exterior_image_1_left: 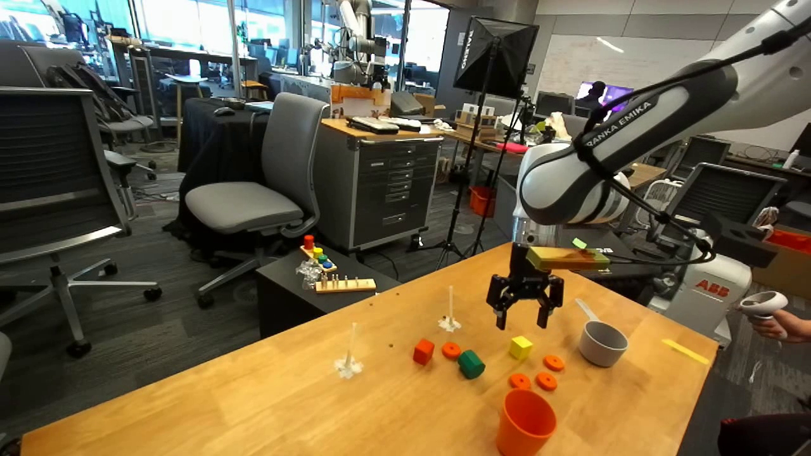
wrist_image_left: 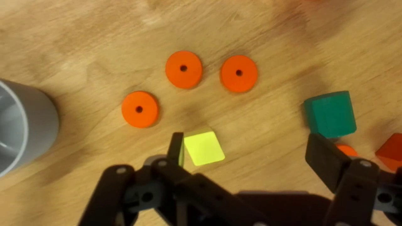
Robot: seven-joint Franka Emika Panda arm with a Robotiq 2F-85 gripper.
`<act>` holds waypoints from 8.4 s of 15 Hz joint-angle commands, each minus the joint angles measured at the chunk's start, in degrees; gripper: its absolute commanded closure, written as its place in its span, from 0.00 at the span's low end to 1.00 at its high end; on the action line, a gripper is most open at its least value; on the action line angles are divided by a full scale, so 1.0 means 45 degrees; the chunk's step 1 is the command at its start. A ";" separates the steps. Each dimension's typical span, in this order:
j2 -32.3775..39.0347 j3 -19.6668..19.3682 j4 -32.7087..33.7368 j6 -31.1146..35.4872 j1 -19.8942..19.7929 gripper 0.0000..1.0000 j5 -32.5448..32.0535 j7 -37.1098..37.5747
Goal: Take the yellow, green and orange blocks one at a time and place them in the gray pot
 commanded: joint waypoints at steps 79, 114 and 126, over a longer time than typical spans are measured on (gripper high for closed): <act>-0.2825 -0.1909 -0.3337 -0.0066 0.0291 0.86 -0.0835 0.1273; 0.0220 -0.0227 0.0709 -0.0931 0.2322 0.00 -0.2100 0.0681; 0.2866 0.0356 0.3639 -0.0883 0.2033 0.00 -0.1646 0.0326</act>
